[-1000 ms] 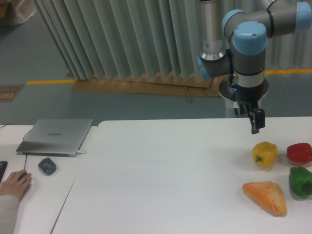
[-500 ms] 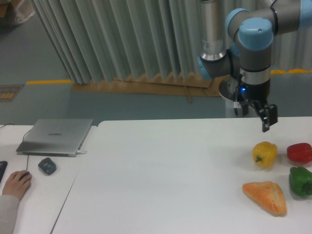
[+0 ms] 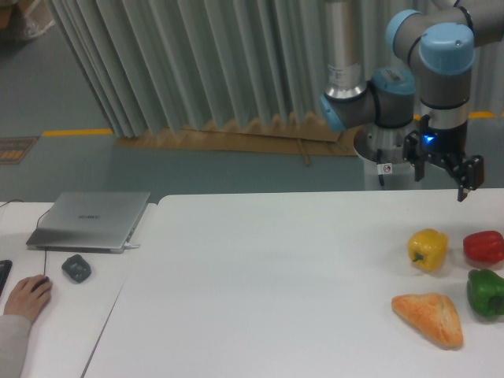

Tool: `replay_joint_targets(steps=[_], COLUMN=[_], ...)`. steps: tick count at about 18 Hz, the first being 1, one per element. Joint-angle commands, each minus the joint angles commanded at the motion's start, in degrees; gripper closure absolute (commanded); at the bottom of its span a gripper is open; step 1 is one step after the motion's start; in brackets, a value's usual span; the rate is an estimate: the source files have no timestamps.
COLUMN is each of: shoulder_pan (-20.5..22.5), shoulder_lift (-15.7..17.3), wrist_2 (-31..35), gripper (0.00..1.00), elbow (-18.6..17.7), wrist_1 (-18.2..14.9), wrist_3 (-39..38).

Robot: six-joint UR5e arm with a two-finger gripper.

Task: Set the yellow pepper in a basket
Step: 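Move the gripper over the yellow pepper and open its fingers, then lower the open gripper down around the yellow pepper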

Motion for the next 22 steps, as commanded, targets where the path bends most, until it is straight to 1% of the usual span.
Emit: replay_joint_targets(steps=[1,2,4,6,8,11,12,14,17,22], shoulder_pan=[-0.3,-0.4,-0.4,-0.7,-1.7,-3.2,-3.5,-4.5,-4.4,-4.4], shoulder_lift=[0.2,0.3,-0.1,-0.7,-3.1,-5.3,-6.5,-7.0,-8.3,-9.3], wrist_2=[0.2,0.3,0.1,0.9,1.1,1.1,1.1,1.1,0.9,1.5], gripper=[0.00,0.00,0.00,0.00,0.00,0.00,0.00,0.00,0.00,0.00], elbow=[-1.5,-2.2,-0.6,-0.7,1.4,2.5,2.9,2.6,1.3,0.1], wrist_1=[2.9,4.8,4.9,5.1,5.1,5.2,5.1,5.2,5.2,5.3], wrist_3=[0.0,0.1,0.1,0.7,1.3,2.9,3.6,3.6,3.5,3.7])
